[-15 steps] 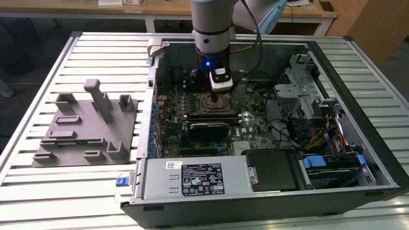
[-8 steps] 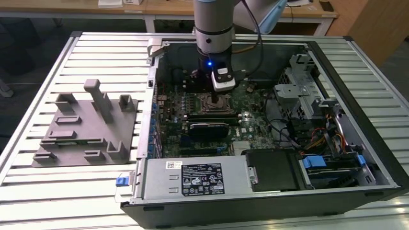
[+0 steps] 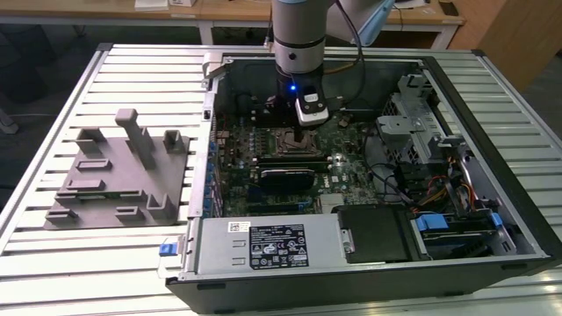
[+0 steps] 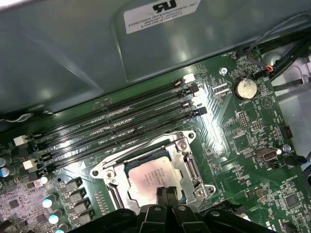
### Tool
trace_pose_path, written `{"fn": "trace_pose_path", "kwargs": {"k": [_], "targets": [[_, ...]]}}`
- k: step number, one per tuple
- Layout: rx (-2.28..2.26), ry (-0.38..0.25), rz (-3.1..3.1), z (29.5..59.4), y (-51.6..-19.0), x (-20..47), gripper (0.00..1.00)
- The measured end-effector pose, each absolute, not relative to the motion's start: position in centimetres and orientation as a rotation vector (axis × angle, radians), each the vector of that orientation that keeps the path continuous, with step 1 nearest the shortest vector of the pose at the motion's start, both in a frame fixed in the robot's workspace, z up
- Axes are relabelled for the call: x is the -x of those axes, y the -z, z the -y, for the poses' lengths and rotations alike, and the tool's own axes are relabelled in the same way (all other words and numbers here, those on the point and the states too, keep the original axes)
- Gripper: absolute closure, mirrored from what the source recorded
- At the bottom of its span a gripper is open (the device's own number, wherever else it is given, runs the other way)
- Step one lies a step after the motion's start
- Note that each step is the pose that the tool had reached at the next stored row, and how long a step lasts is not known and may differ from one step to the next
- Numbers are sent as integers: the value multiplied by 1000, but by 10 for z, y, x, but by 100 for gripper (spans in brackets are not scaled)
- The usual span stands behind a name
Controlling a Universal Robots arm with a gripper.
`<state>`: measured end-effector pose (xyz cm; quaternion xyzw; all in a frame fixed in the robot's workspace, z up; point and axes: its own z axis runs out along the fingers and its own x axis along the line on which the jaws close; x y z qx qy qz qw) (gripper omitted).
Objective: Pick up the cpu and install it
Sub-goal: 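Install the first cpu locking lever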
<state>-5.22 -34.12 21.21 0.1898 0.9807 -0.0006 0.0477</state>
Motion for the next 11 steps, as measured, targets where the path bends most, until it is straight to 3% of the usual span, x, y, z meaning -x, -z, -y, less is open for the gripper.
{"fn": "trace_pose_path", "kwargs": {"k": [11], "targets": [[-579, 2, -2991, 341, -233, 52, 89]]}}
